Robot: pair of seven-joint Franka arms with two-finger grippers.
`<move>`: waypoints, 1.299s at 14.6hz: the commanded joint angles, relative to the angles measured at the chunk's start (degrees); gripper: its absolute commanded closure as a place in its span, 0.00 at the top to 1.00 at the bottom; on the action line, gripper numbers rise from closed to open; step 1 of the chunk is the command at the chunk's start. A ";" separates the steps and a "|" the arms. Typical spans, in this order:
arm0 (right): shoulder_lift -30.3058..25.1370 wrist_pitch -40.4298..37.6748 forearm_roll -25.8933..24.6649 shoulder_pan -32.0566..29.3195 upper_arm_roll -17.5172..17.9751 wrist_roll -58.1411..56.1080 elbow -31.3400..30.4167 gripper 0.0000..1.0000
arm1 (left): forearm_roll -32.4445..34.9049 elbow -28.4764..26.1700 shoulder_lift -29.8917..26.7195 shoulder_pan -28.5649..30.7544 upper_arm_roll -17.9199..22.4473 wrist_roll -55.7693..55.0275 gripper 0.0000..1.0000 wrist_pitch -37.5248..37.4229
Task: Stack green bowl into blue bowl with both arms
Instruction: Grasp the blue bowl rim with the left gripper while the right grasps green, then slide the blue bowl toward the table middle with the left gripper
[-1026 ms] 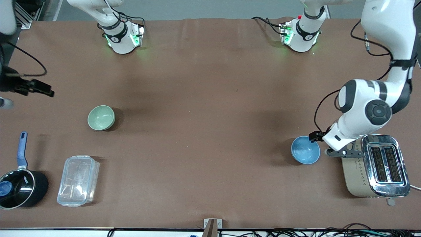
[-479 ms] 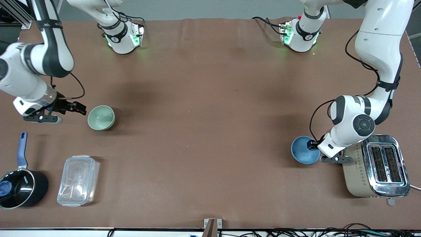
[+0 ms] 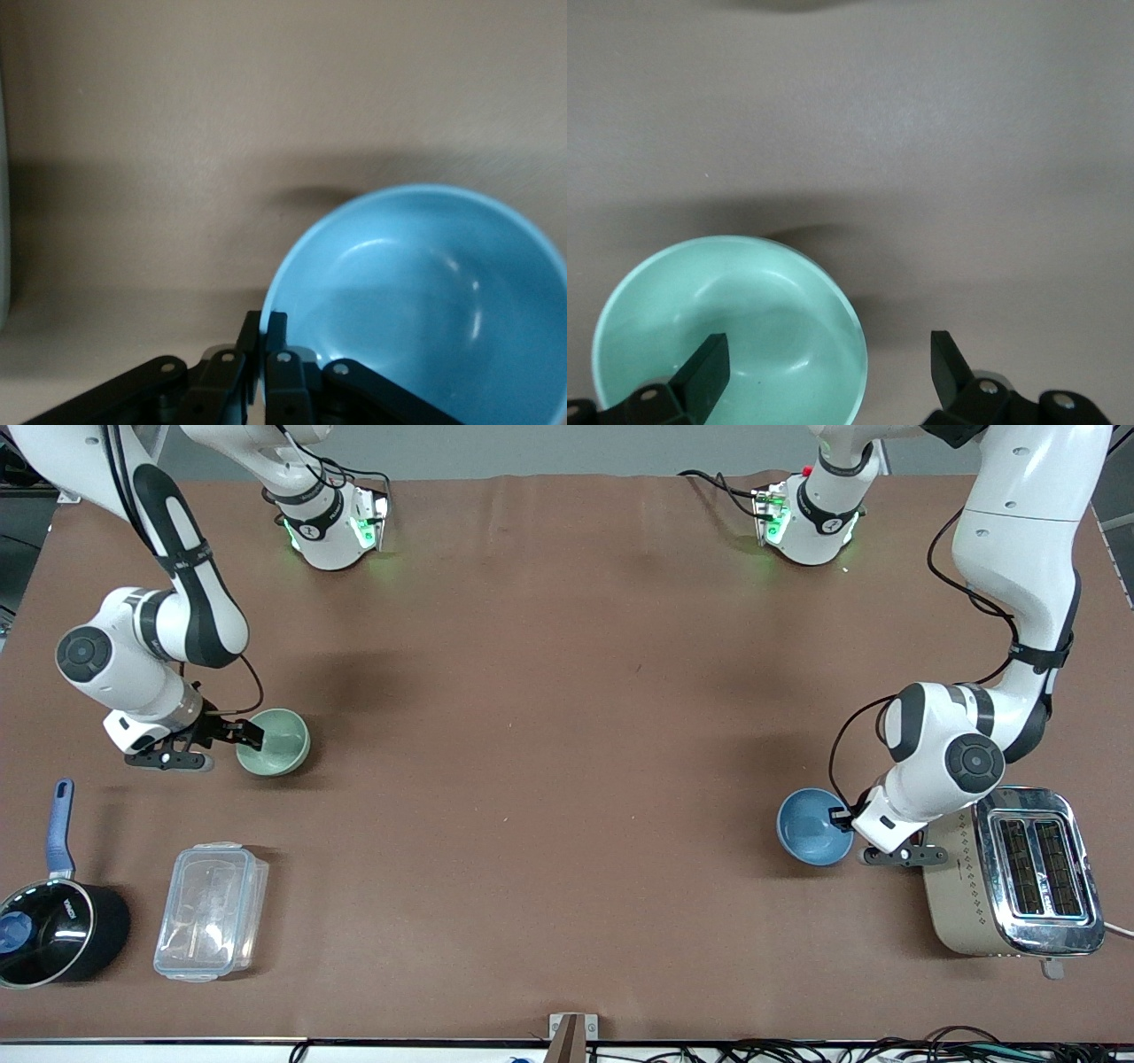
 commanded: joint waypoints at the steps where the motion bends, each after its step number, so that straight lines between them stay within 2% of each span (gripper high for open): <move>1: 0.90 0.98 -0.08 -0.66 0.13 -0.62 -0.40 1.00 | 0.75 -0.02 -1.57 -0.40 -5.17 -10.69 0.00 -3.59; 4: 1.52 2.64 0.01 -1.10 0.13 -0.62 -1.63 0.90 | 1.10 2.52 -2.28 -1.09 -14.22 -26.95 0.00 -9.30; 5: 1.96 4.30 0.10 -1.19 0.13 -0.62 -2.42 0.86 | 1.54 3.06 -2.19 -2.58 -16.34 -32.05 0.00 -9.84; 6: 1.96 5.54 0.19 -1.19 0.13 -0.62 -3.03 0.78 | 1.63 4.11 -2.10 -5.03 -17.23 -36.72 0.00 -10.02; 7: 2.05 5.64 0.19 -1.19 0.13 -0.62 -3.13 0.65 | 1.37 5.33 -1.84 -8.01 -17.41 -40.42 0.00 -10.20; 8: 2.05 5.55 0.19 -1.19 0.13 -0.62 -3.04 0.40 | 1.02 6.13 -1.06 -11.43 -17.41 -44.02 0.00 -10.20; 9: 1.96 5.37 0.19 -1.19 0.13 -0.54 -3.04 0.25 | 1.45 6.66 0.34 -14.69 -17.33 -47.36 0.00 -9.76; 11: 1.96 5.20 0.28 -1.19 0.13 -0.27 -2.69 0.05 | 1.37 9.81 3.68 -21.10 -16.80 -51.42 0.00 -9.58; 12: 1.96 5.20 0.45 -1.28 0.13 -0.10 -2.60 0.01 | 1.54 11.92 5.79 -23.22 -16.71 -53.35 0.00 -9.58; 15: 0.48 1.79 2.20 -1.02 0.04 0.17 -0.68 0.00 | 3.39 16.85 9.93 -27.98 -15.40 -55.83 0.02 -9.32; 16: -0.84 -3.80 2.91 -0.84 0.13 0.17 2.38 0.00 | 3.57 17.12 10.46 -28.69 -14.87 -55.83 0.03 -9.23; 18: -1.38 -20.46 4.58 -0.49 0.31 0.69 13.33 0.00 | 3.39 17.21 11.08 -29.48 -14.25 -55.75 0.09 -8.18; 19: -1.20 -27.95 4.67 -0.14 0.31 1.56 19.14 0.00 | 3.22 17.21 11.17 -29.05 -14.16 -55.49 0.18 -8.18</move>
